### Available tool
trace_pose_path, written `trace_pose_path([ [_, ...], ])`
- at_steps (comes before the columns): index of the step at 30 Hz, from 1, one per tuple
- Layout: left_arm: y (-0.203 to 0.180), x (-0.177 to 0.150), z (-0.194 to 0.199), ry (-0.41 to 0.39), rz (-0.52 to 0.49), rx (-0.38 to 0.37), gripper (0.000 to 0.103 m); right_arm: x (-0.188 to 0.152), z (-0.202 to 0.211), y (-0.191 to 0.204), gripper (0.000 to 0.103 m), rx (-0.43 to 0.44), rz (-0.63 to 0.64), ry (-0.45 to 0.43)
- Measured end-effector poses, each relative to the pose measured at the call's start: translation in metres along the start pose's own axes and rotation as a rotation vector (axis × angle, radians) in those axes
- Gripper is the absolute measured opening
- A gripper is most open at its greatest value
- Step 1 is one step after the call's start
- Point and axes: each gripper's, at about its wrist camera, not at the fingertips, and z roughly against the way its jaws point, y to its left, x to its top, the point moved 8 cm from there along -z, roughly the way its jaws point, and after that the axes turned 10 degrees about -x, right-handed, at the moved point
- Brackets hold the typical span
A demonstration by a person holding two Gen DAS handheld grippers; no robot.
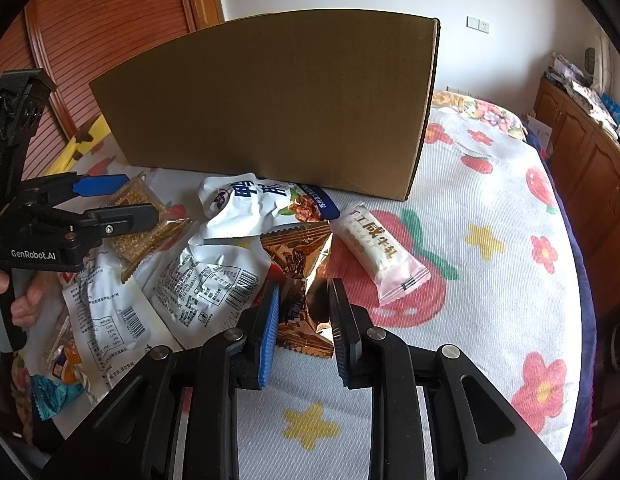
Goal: Organize snacks
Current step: 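Grasp the sesame bar tray with the left tool while the right tool holds the gold candy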
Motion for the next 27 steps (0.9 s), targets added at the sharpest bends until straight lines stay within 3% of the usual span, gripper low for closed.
trace_pose_path([
  [9,-0.010,-0.001,0.000,0.032,-0.005,-0.043,0.089,-0.001,-0.001,0.000,0.022,-0.002,0.001,0.000],
  [27,-0.023,-0.005,-0.011,0.046,-0.077,-0.029,0.096,-0.001,-0.002,0.001,0.022,-0.011,0.007,0.000],
])
